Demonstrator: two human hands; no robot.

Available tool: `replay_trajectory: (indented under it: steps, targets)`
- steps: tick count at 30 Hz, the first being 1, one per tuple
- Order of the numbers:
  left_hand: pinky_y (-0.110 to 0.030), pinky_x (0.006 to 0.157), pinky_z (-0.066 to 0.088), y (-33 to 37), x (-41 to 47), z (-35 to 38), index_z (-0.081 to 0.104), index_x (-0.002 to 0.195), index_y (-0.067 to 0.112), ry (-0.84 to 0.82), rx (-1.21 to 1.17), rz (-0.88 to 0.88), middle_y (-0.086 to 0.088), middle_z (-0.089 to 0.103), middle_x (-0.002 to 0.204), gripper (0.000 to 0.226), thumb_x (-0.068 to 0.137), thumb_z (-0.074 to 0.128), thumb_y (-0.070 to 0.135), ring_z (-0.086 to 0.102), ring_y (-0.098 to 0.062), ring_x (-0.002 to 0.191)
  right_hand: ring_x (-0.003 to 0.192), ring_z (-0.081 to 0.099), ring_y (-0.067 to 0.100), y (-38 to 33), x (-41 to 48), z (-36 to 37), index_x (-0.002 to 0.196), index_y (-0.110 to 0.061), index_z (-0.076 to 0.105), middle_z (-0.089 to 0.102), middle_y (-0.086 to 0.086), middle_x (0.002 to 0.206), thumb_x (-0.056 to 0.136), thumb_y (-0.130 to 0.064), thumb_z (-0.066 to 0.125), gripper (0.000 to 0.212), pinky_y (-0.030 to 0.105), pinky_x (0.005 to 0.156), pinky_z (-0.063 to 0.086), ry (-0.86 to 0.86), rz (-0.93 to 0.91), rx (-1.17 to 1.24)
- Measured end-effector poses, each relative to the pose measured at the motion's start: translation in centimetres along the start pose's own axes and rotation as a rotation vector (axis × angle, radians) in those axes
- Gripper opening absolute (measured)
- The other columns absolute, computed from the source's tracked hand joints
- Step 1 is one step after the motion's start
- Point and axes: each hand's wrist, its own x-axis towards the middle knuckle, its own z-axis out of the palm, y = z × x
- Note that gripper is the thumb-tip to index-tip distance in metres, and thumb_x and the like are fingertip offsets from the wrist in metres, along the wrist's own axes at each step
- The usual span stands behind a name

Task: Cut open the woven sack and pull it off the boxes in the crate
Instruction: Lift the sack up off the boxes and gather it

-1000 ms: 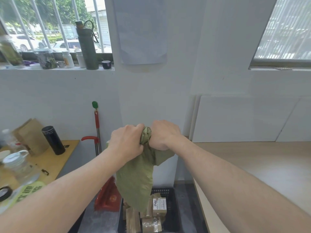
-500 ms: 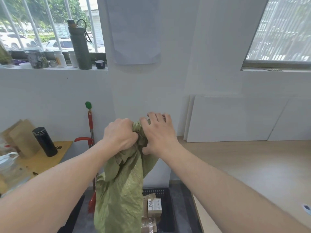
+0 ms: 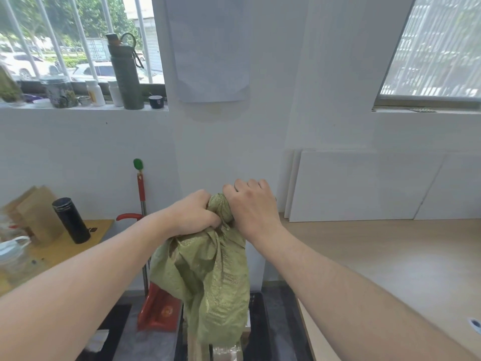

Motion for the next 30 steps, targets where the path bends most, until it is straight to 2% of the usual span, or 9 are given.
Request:
replay_trajectory:
  steps: [3,5,8,11,13,16,22,25,30]
  targets:
    - [-0.039,0.059,0.048,-0.4,-0.5,0.0,0.050,0.066,0.012,-0.072,0.094,0.071,0.002,0.053,0.058,0.021,0.072,0.066,0.024,0.051,-0.016,0.054,0.056,0.049,0.027,0.0,0.3,-0.3,0.068,-0.020,0.052,0.057,0.001,0.063,0.059,0.002,0.068,0.029,0.034,0.062,0.026,-0.094,-0.029,-0.029]
    - [-0.043,0.072,0.057,-0.3,-1.1,0.0,0.061,0.081,0.013,-0.070,0.129,0.104,0.000,0.068,0.069,0.024,0.072,0.074,0.031,0.065,-0.017,0.066,0.062,0.043,0.026,0.0,0.4,-0.4,0.073,-0.022,0.049,0.059,-0.001,0.070,0.075,-0.003,0.060,0.022,0.035,0.066,0.026,-0.168,-0.048,-0.032]
    - [-0.034,0.076,0.058,-0.2,-1.9,-0.1,0.058,0.096,0.032,-0.017,0.282,0.135,0.013,0.071,0.086,0.056,0.058,0.087,0.060,0.067,-0.007,0.081,0.063,0.043,0.025,-0.1,0.4,-0.7,0.069,-0.022,0.045,0.047,-0.005,0.065,0.086,-0.010,0.055,0.023,0.033,0.066,0.028,-0.248,-0.020,-0.028]
    - [-0.038,0.071,0.055,-0.3,-2.1,0.3,0.042,0.101,0.027,0.063,0.670,0.134,0.011,0.061,0.088,0.084,0.049,0.082,0.078,0.062,-0.015,0.082,0.052,0.041,0.021,-0.2,0.6,-0.7,0.065,-0.020,0.041,0.044,-0.003,0.061,0.083,-0.012,0.053,0.024,0.031,0.057,0.031,-0.360,0.071,0.056]
    - [-0.036,0.065,0.049,-0.6,-2.1,1.2,0.040,0.107,0.024,0.175,0.836,0.142,0.008,0.059,0.092,0.083,0.056,0.082,0.073,0.063,-0.021,0.084,0.050,0.044,0.018,-0.4,0.8,-0.8,0.067,-0.019,0.048,0.051,-0.002,0.063,0.081,-0.013,0.054,0.016,0.028,0.049,0.031,-0.421,0.146,0.130]
    - [-0.034,0.062,0.037,-1.3,-2.0,2.2,0.041,0.116,0.019,0.349,0.866,0.158,0.002,0.060,0.096,0.067,0.071,0.078,0.052,0.066,-0.026,0.090,0.053,0.051,0.018,-0.8,1.0,-0.9,0.070,-0.018,0.057,0.058,-0.001,0.064,0.078,-0.015,0.057,0.008,0.025,0.047,0.035,-0.488,0.198,0.215]
    - [-0.036,0.064,0.042,-2.7,-1.8,2.2,0.042,0.121,0.021,0.352,0.792,0.216,-0.003,0.062,0.092,0.049,0.078,0.061,0.034,0.065,-0.032,0.088,0.056,0.054,0.020,-1.0,0.6,-0.8,0.078,-0.018,0.062,0.060,-0.001,0.068,0.074,-0.021,0.060,0.006,0.026,0.048,0.035,-0.528,0.186,0.265]
    - [-0.040,0.066,0.052,-3.1,-1.6,1.6,0.042,0.114,0.024,0.290,0.716,0.184,0.000,0.059,0.086,0.041,0.075,0.055,0.027,0.063,-0.031,0.083,0.075,0.062,0.027,-0.8,0.5,-0.6,0.096,-0.019,0.058,0.063,-0.003,0.082,0.073,-0.022,0.062,0.023,0.033,0.064,0.039,-0.484,0.105,0.246]
    - [-0.038,0.075,0.053,-2.5,-0.8,0.5,0.056,0.112,0.031,0.268,0.392,0.006,0.002,0.067,0.098,0.035,0.078,0.053,0.025,0.064,-0.029,0.090,0.121,0.056,0.029,-0.8,-0.5,0.8,0.137,-0.018,0.050,0.057,0.004,0.133,0.061,-0.043,0.084,0.087,0.050,0.106,0.032,-0.172,-0.074,0.086]
